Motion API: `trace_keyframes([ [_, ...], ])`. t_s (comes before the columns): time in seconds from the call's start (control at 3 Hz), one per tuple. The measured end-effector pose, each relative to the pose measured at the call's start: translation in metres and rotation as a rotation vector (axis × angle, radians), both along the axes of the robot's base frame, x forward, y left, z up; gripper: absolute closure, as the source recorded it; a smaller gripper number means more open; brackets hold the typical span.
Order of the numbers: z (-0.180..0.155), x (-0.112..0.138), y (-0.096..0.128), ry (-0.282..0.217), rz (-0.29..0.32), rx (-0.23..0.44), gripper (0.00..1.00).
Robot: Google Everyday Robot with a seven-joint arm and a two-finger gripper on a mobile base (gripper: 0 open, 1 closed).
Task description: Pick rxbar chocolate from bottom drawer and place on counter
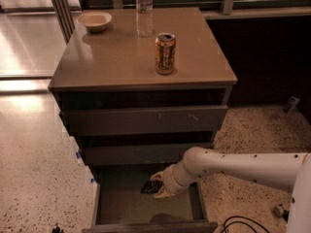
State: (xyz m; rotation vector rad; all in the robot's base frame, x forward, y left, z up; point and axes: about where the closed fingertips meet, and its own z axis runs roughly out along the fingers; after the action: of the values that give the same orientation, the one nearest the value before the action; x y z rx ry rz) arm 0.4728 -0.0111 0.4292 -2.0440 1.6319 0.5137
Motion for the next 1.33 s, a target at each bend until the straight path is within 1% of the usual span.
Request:
trace_keyframes([
  [0.33, 0.016, -0.001, 0.0, 0.0, -0.001, 0.017, 1.0],
  [0.67, 0.068, -0.004, 0.002, 0.006, -0.01, 0.031, 1.0],
  [1.0, 0.159, 0.001, 0.002, -0.006, -0.034, 0.033, 1.0],
  [1.33, 0.257, 0.007, 0.006, -0.06, -0.041, -0.006, 1.0],
])
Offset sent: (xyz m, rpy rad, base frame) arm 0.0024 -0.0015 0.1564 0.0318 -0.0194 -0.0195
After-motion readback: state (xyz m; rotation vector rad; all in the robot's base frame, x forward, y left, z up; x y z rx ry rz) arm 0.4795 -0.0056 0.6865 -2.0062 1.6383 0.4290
